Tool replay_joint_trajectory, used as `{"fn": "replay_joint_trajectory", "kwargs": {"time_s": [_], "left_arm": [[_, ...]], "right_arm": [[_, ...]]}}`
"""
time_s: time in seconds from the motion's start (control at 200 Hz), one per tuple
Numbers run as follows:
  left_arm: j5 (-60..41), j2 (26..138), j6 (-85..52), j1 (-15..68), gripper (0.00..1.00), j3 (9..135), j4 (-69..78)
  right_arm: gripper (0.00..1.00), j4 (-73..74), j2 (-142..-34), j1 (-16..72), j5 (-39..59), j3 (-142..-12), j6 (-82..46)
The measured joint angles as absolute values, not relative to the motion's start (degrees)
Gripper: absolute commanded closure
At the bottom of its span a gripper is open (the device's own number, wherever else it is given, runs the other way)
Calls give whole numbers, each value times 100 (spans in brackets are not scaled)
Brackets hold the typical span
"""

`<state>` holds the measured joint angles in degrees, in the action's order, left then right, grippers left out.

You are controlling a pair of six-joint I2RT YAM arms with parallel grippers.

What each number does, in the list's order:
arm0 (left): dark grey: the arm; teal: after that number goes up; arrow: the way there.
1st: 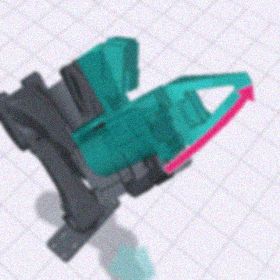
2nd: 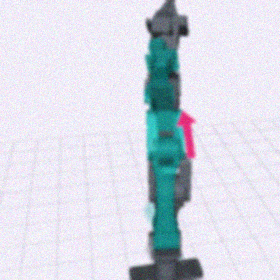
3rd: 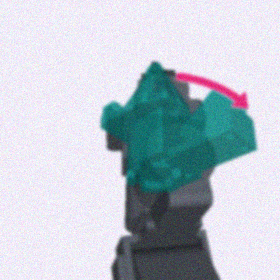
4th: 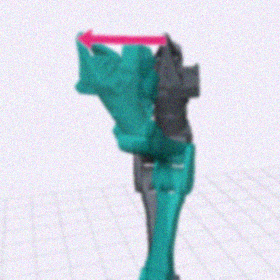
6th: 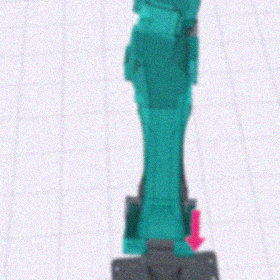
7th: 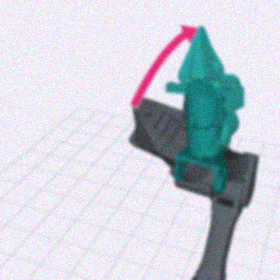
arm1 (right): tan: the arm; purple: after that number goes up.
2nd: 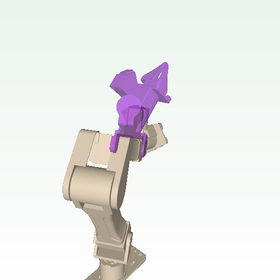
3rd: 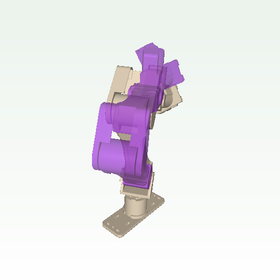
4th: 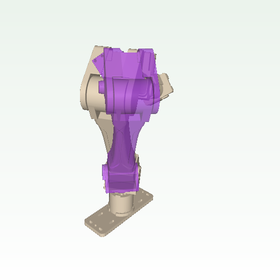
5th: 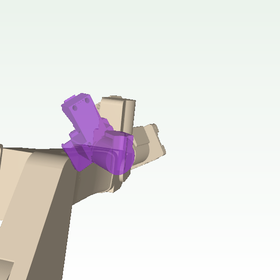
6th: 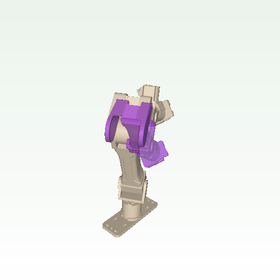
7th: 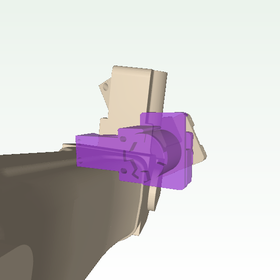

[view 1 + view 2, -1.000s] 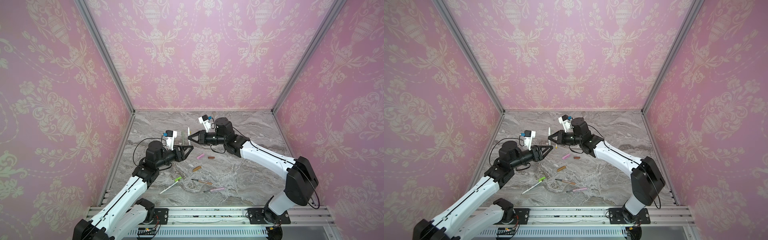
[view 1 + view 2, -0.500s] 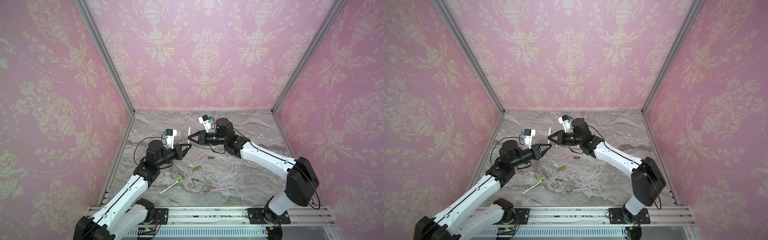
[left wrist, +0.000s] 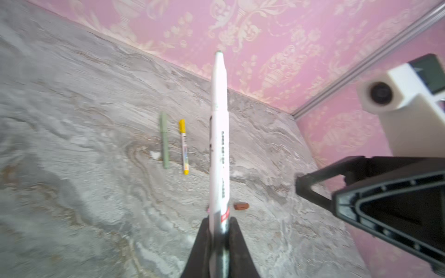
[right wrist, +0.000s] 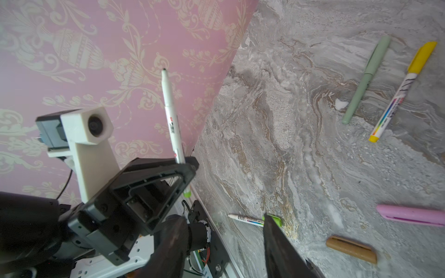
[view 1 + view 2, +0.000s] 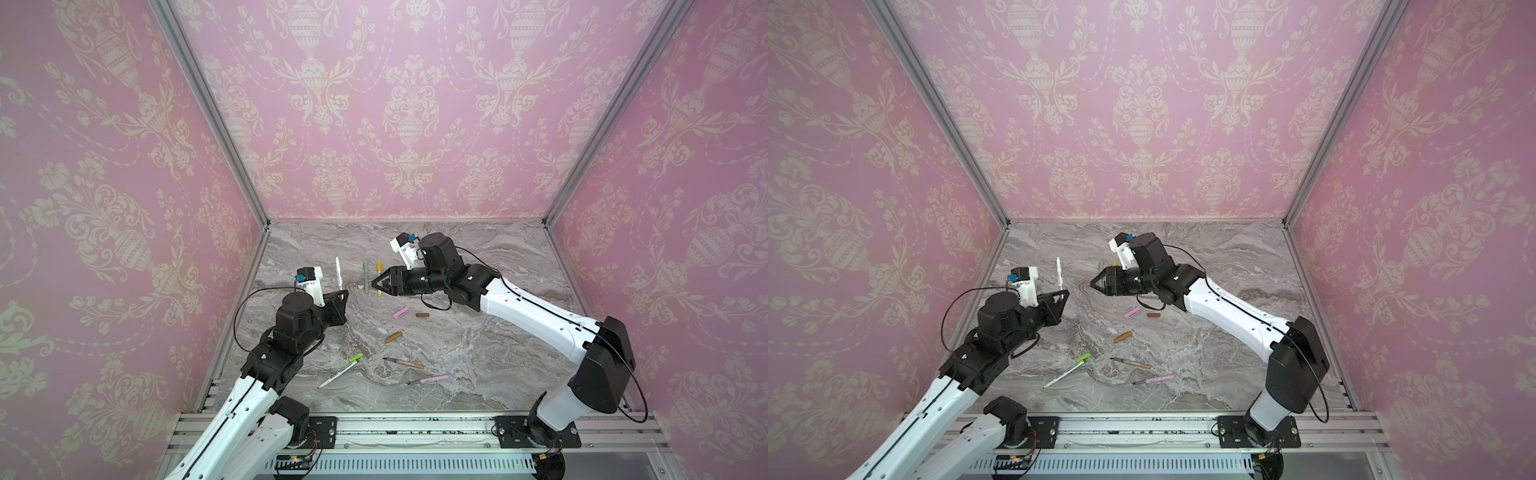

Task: Insert the pens into the pen caps
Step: 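Lower right gripper to the green cap near the robot and grasp it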

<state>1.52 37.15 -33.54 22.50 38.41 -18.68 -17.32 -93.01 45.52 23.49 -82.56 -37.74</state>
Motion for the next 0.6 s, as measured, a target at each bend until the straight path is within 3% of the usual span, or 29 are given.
{"fn": "replay_joint_trajectory", "kwargs": {"time_s": [0.25, 0.43, 0.6], "left_arm": [[1852, 2777, -2923, 2228, 100, 3951, -3124], [2029, 2698, -2915, 2228, 100, 3948, -3358], [2029, 2698, -2919, 2228, 100, 3944, -3395]], "right_arm": [[42, -3221, -10359, 5651, 1634, -8838, -2515], [40, -4123, -11268, 6346, 840, -9295, -1031], [40, -4600, -11883, 6447, 292, -9813, -242]]}}
